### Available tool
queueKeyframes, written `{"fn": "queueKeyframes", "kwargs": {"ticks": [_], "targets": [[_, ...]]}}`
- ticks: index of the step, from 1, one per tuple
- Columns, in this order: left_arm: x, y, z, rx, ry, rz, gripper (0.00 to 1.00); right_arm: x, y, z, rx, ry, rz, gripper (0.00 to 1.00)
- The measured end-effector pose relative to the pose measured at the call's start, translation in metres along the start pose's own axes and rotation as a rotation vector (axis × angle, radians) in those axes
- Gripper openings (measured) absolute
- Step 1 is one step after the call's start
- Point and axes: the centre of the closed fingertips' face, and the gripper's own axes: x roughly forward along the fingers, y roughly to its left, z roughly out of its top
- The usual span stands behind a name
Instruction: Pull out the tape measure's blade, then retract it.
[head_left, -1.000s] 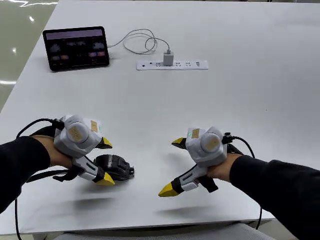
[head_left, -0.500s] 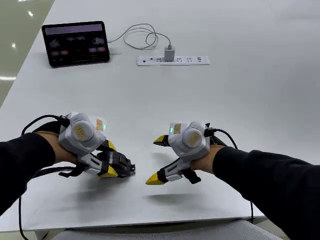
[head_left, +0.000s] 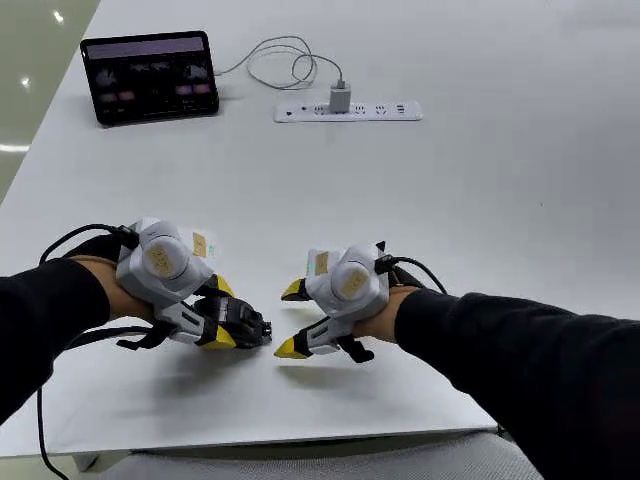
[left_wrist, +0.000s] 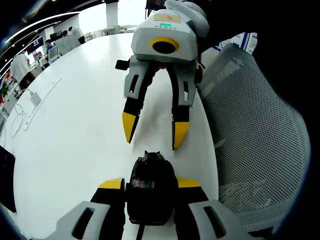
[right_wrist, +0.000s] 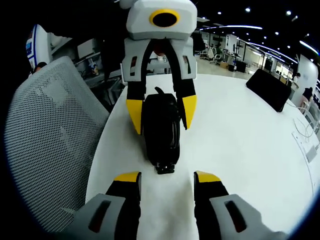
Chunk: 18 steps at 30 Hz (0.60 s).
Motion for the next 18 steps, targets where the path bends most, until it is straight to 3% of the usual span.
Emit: {"fn": "queueKeyframes", "kwargs": {"ticks": [9,13,18], "targets": [[0.000,0.000,0.000,-0.007,-0.009,-0.001,0.33,0.011,0.001,0.004,-0.001,0.005,0.022,0.25],[-0.001,0.000,0.000,-0.010,-0.014,-0.002,0.33,0.015,0.004,0.003,-0.031,0.013,0.024,0.13],[0.000,0.001,0.000,-0.013,-0.016,-0.002,0.33,0.019,0.003,0.002,-0.059,0.021,0.022,0.11]]}}
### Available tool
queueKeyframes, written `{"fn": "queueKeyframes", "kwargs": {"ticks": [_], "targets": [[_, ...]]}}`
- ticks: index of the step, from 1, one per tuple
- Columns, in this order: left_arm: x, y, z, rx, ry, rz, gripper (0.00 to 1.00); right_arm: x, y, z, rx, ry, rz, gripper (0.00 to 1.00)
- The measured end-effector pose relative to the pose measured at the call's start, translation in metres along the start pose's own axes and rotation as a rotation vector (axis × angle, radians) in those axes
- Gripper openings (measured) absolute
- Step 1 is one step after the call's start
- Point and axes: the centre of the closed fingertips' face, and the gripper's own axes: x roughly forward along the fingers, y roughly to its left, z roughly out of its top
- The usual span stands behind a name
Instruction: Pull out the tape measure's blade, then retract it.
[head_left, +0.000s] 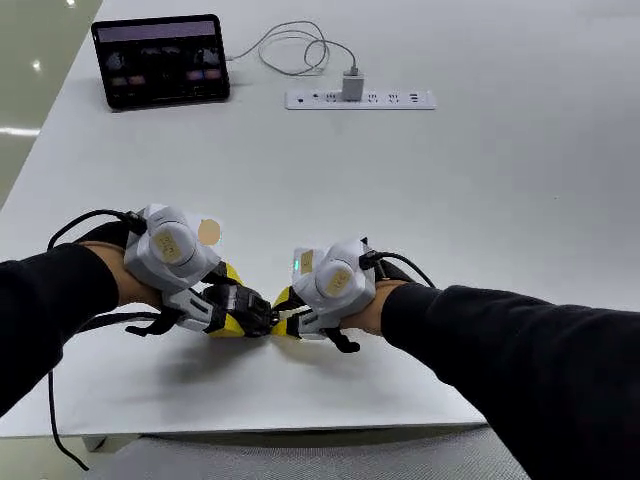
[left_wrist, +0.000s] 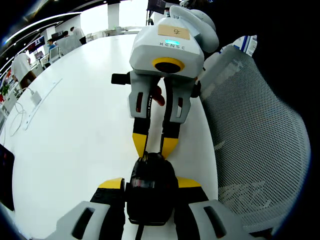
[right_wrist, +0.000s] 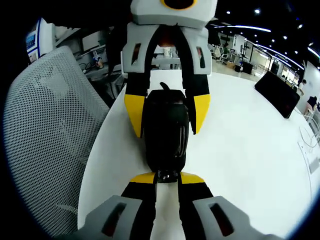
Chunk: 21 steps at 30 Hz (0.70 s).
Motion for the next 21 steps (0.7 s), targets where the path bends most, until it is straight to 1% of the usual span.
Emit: {"fn": "queueKeyframes", "kwargs": {"ticks": [3,4,6,11,17,21], "targets": [[0.0000,0.0005,-0.0004,-0.005,0.001,-0.002,0.33,-0.0013,-0.0002,-0.0005,0.021,-0.009,0.012,0.10],[-0.0001,0.0003,-0.0008,-0.003,0.002,-0.004,0.33,-0.0011,0.0011,-0.0008,0.031,-0.007,0.026,0.09],[-0.0002,0.0002,-0.0013,-0.003,0.004,-0.005,0.33,-0.0013,0.0017,-0.0013,0.016,-0.004,0.031,0.09],[-0.0003,-0.0002,-0.0009,0.005,0.003,-0.007,0.33,-0.0028,0.0026,-0.0032,0.008,0.003,0.033,0.09],[-0.0010,-0.0002,-0.0007,-0.003,0.002,-0.003,0.33,-0.0072,0.0023,-0.0072,0.008,0.004,0.027,0.09],[-0.0011,-0.0002,-0.0006,-0.010,0.000,0.000,0.33,-0.0071,0.0014,-0.0076,0.014,0.006,0.025,0.09]]}}
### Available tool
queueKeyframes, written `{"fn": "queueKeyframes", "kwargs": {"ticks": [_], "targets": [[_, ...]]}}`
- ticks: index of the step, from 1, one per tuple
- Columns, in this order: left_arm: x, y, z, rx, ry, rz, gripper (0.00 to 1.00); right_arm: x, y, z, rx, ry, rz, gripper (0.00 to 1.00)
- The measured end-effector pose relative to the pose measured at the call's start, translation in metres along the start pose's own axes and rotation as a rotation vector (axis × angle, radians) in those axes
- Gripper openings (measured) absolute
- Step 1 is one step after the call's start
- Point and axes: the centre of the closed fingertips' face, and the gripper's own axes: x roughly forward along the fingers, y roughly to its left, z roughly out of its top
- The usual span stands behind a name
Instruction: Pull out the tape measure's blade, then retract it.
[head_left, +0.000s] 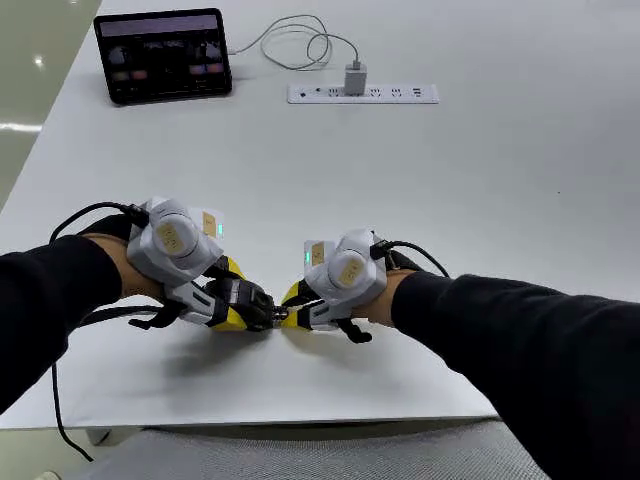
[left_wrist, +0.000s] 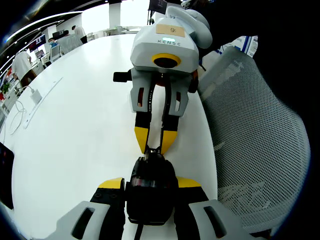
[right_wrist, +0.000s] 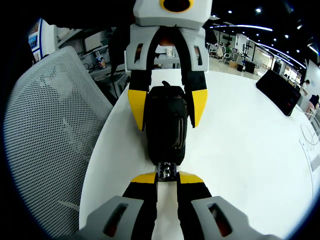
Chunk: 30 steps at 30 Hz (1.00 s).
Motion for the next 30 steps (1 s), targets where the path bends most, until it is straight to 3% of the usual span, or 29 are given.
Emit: {"fn": "queueKeyframes", "kwargs": {"ticks": [12,13,30], "targets": [[0.000,0.001,-0.001,-0.004,0.002,0.005,0.34,0.011,0.000,0.008,0.000,0.009,-0.007,0.12],[0.000,0.000,-0.001,-0.007,0.005,0.006,0.34,0.012,-0.001,0.006,-0.005,0.028,-0.008,0.12],[-0.001,0.000,-0.002,-0.005,0.007,0.010,0.33,0.002,-0.001,-0.001,0.008,0.036,-0.010,0.10]]}}
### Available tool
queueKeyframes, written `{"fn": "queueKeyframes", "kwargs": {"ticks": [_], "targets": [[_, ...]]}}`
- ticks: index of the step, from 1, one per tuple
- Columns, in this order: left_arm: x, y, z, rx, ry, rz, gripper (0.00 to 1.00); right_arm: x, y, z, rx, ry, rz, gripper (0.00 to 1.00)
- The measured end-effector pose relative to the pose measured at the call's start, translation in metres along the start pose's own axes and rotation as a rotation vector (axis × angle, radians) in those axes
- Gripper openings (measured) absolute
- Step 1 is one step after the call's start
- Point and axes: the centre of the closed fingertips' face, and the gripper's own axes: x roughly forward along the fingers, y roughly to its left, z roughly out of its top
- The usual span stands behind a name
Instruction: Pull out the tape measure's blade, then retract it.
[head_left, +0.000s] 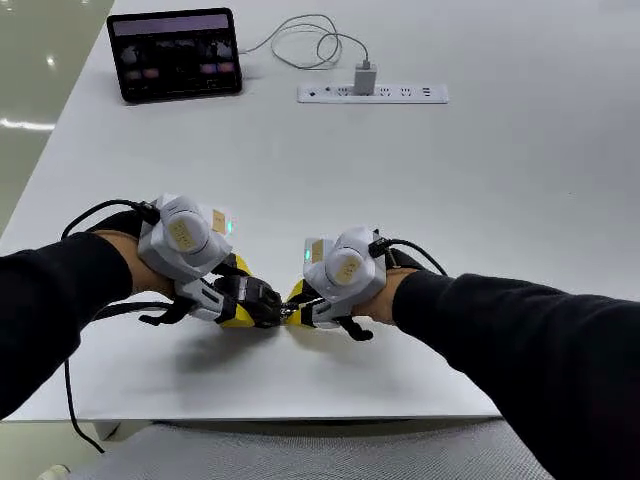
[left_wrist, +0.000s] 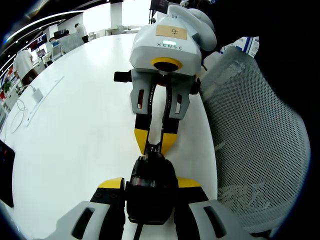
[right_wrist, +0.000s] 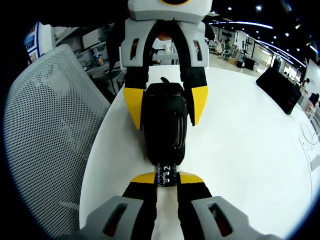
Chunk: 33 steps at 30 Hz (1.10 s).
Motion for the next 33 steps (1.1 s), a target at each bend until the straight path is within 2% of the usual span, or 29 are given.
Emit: {"fn": "queueKeyframes", "kwargs": {"ticks": [17,33], "targets": [[0.001,0.000,0.000,0.001,0.006,-0.004,0.33,-0.009,0.001,-0.011,0.001,0.013,-0.007,0.09],[0.000,-0.001,0.001,-0.007,-0.007,0.005,0.33,-0.017,-0.002,-0.021,0.021,0.019,-0.011,0.09]]}}
